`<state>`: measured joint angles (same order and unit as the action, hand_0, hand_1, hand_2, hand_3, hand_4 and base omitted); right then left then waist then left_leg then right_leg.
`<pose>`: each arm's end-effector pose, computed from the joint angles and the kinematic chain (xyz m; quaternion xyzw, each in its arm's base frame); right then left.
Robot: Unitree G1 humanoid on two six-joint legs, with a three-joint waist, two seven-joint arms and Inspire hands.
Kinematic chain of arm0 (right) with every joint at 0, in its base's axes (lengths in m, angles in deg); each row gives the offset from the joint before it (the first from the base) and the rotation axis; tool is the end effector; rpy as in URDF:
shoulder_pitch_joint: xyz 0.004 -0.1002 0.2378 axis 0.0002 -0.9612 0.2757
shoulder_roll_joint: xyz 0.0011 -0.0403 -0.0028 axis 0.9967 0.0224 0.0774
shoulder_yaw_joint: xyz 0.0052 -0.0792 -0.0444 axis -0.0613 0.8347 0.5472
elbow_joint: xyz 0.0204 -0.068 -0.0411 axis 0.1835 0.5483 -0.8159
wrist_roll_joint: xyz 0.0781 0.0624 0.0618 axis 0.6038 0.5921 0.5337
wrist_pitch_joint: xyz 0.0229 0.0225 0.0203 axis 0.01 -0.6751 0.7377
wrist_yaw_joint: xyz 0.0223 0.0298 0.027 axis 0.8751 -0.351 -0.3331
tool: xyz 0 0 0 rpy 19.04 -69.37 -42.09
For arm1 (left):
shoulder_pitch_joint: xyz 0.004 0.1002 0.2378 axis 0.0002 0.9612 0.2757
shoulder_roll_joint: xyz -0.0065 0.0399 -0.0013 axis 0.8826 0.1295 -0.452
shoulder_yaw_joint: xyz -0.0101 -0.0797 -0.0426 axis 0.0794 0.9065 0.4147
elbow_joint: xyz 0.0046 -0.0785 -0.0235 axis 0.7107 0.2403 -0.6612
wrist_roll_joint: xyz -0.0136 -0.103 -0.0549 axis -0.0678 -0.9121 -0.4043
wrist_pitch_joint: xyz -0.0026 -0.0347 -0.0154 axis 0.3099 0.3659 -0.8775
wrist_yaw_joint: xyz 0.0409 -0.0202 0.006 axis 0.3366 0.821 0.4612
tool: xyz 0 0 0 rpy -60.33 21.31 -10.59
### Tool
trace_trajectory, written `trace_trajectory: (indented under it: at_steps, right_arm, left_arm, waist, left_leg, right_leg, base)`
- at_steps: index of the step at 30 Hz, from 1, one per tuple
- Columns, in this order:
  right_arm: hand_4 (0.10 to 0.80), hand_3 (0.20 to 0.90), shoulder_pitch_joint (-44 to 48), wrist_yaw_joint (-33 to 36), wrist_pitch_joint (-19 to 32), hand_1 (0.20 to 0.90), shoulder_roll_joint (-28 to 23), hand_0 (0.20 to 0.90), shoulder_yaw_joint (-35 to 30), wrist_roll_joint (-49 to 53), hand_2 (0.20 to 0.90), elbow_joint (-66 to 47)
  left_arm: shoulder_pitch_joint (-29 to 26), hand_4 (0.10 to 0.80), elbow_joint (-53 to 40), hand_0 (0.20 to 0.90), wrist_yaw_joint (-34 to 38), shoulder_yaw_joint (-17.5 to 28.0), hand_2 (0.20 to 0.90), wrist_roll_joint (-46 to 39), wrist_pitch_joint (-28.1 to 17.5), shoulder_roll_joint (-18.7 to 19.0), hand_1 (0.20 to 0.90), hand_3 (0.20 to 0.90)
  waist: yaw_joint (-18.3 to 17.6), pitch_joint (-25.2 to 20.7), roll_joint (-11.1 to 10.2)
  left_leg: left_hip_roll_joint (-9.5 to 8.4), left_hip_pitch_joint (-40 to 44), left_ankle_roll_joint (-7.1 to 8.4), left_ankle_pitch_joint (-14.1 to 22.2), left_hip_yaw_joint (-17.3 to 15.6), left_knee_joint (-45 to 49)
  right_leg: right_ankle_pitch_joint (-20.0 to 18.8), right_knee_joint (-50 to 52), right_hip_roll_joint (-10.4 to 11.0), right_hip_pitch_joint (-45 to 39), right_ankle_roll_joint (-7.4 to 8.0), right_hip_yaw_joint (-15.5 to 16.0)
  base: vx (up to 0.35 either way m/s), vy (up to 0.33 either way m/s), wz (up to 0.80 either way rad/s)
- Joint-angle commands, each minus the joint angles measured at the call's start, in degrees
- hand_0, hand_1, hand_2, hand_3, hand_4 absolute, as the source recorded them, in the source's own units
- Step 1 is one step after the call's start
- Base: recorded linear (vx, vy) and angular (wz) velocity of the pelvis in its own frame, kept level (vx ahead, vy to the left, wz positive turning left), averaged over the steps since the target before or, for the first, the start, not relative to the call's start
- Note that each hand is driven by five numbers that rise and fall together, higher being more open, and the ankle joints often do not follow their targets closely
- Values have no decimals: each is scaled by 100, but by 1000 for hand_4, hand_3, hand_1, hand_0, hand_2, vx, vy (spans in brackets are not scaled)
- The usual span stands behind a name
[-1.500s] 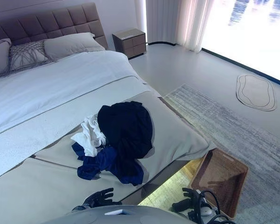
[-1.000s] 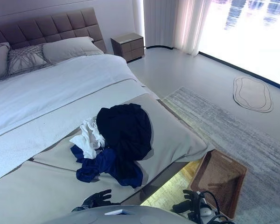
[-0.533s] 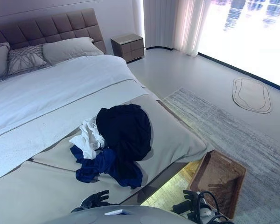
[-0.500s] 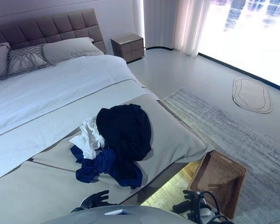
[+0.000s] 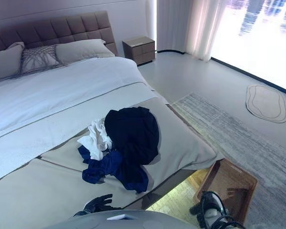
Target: Pick up the clothes from the bed and place them into the basket
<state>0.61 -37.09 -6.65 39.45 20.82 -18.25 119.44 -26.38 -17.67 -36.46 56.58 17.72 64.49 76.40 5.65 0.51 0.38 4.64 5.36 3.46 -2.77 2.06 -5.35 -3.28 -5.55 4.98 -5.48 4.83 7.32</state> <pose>0.1099 -0.2377 -0.1076 -0.3194 0.4835 -0.1201 0.8061 0.0677 0.2046 -0.1239 0.0808 0.5404 -0.0399 0.8366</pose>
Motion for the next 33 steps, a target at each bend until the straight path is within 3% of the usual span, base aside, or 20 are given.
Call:
trace_trajectory:
  at_steps: [1, 6, 11, 18, 23, 28, 32, 33]
  right_arm:
    - [800, 900, 1400, 774, 715, 900, -415, 900, 188, -445, 900, -603]
    - [800, 900, 2224, 678, 587, 900, -709, 900, 607, -426, 900, -1168]
    - [800, 900, 3136, 913, 545, 900, -701, 900, 920, -162, 900, -1352]
    - [800, 900, 4153, 1258, 228, 900, -844, 900, 883, 150, 900, -827]
    - [800, 900, 4812, 876, -509, 900, -1175, 900, 630, 1144, 900, -169]
    - [800, 900, 5474, 681, -683, 900, -1440, 900, 700, 1437, 900, 142]
    - [800, 900, 5942, 284, -819, 900, -1581, 900, 1085, 1455, 900, 144]
    - [237, 337, 5994, 225, -818, 418, -1589, 418, 1135, 1509, 418, 130]
  left_arm:
    - [-310, 800, 127, 900, 51, -412, 900, 55, -243, 58, 900, 900]
    - [-383, 800, -37, 900, 103, -578, 900, 30, -104, 344, 900, 900]
    - [-799, 800, -241, 900, 158, -692, 900, -85, 41, 695, 900, 900]
    - [-1110, 800, -475, 900, 118, -830, 900, -167, -107, 987, 900, 900]
    - [-1285, 800, -831, 900, -34, -930, 900, -274, -377, 1135, 900, 900]
    - [-1319, 800, -1198, 900, 102, -926, 900, -522, -506, 1110, 900, 900]
    - [-1304, 800, -1287, 900, 240, -900, 900, -725, -556, 1092, 900, 900]
    - [-1293, 800, -1301, 900, 250, -893, 900, -760, -566, 1092, 900, 900]
  waist:
    - [367, 534, -409]
    - [616, 830, -539]
    - [937, 1401, -710]
    - [1404, 1863, -830]
    - [1660, 2270, -701]
    - [1718, 2726, -482]
    - [1656, 2929, -447]
    - [1640, 2929, -450]
  left_leg:
    - [-559, -139, -433, 415, 89, 436]
    - [-579, -530, -449, 438, 311, 720]
    - [-625, -1040, -499, 370, 659, 934]
    - [-688, -1698, -462, 260, 983, 1119]
    - [-814, -2291, -413, 256, 1157, 1465]
    - [-941, -2949, -403, 262, 1183, 1902]
    - [-976, -3310, -384, 209, 1190, 2054]
    - [-971, -3374, -382, 199, 1191, 2062]
  right_leg:
    - [-15, 293, 173, -5, -19, 227]
    - [-36, 491, 248, 254, 32, 371]
    - [-94, 653, 281, 514, 110, 547]
    - [-180, 659, 391, 706, 252, 911]
    - [-264, 793, 529, 1078, 248, 1153]
    - [-309, 994, 563, 1681, 257, 1158]
    - [-355, 1135, 553, 2178, 272, 1096]
    - [-363, 1154, 551, 2263, 277, 1087]
  base:
    - [11, 26, 38]
    - [-8, 0, 35]
    - [-37, -61, 44]
    - [9, -40, 40]
    - [-13, 14, 24]
    - [-109, 101, 9]
    - [-105, 97, -3]
    - [-72, 61, -1]
